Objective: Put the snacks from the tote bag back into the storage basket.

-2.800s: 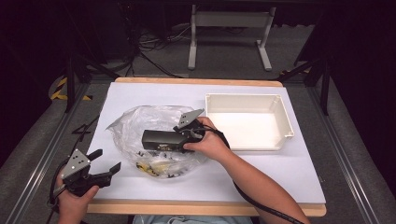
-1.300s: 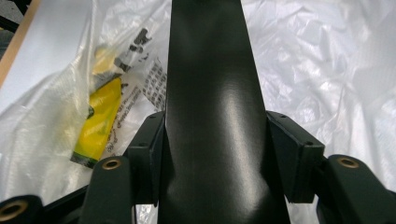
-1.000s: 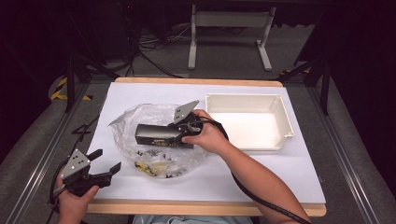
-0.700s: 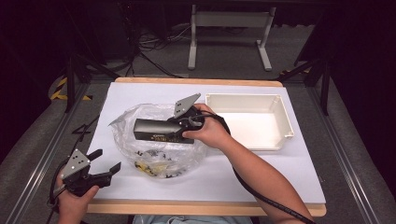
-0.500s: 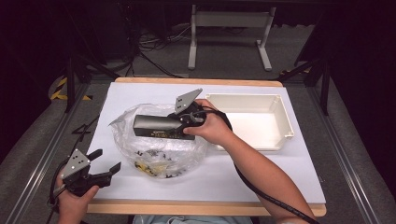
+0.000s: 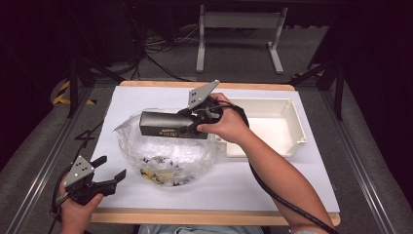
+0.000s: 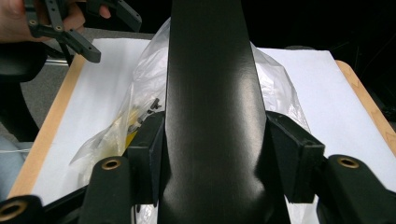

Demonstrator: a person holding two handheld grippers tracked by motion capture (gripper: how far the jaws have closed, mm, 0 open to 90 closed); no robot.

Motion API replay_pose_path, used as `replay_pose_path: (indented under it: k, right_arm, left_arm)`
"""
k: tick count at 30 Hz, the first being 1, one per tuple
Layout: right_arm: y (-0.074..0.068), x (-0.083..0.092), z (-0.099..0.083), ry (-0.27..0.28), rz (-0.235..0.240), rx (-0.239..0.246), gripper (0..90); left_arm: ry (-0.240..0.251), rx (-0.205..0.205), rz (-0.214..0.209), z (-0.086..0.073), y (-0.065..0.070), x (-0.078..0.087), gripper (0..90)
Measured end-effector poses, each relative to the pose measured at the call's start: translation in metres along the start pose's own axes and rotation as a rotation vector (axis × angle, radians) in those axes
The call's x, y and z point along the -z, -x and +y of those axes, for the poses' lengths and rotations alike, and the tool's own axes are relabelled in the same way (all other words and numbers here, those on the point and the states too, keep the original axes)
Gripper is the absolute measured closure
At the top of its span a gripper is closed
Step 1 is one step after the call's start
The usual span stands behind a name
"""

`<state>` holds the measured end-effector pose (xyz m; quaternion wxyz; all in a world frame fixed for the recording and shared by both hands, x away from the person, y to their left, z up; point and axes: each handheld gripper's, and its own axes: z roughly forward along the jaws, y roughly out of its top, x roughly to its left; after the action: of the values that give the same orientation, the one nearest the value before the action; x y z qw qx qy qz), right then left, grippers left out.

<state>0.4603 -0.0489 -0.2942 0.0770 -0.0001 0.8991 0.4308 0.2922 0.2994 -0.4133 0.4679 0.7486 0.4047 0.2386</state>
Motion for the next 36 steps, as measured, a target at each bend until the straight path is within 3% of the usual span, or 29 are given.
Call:
replay_pose_path:
  k: [13,25,36]
  right_arm:
    - [0.005,0.028,0.001,-0.004,-0.024,0.014,43.4]
    - [0.011,0.063,-0.01,-0.012,-0.075,0.003,43.4]
    - [0.016,0.094,-0.021,-0.018,-0.087,0.005,43.4]
  left_arm:
    - [-0.002,0.002,-0.007,0.001,0.0,-0.003,18.1]
    - [-0.005,-0.005,-0.013,0.003,0.0,-0.006,18.1]
    - [-0.013,0.003,-0.003,0.001,0.0,-0.004,18.1]
